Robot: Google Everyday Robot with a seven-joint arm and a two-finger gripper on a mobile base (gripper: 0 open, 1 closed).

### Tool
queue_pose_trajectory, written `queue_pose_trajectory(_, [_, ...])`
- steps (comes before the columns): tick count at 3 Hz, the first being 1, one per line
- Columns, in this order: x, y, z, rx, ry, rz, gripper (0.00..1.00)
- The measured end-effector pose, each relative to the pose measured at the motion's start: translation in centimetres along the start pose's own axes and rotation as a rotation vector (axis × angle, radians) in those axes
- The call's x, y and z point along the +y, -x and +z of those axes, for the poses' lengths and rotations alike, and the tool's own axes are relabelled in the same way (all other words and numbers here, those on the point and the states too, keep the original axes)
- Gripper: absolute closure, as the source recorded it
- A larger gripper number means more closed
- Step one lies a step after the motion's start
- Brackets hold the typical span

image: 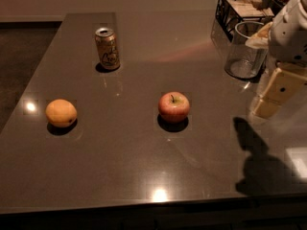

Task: Pick orange

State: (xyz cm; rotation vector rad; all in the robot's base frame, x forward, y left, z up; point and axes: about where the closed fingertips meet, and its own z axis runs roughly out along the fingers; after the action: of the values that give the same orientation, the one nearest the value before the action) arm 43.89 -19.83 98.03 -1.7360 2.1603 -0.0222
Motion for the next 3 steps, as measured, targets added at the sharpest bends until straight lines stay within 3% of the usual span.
queue_pose_trajectory(1, [0.7,4.5,-0.2,-0.130,0.015,-0.050,0.00])
queue_pose_trajectory(2, [1.7,10.1,0.8,-0.192,0.023,-0.108,0.00])
queue_pose_trajectory(3, [2.6,15.3,4.4,-0.206,0.065,-0.131,0.00])
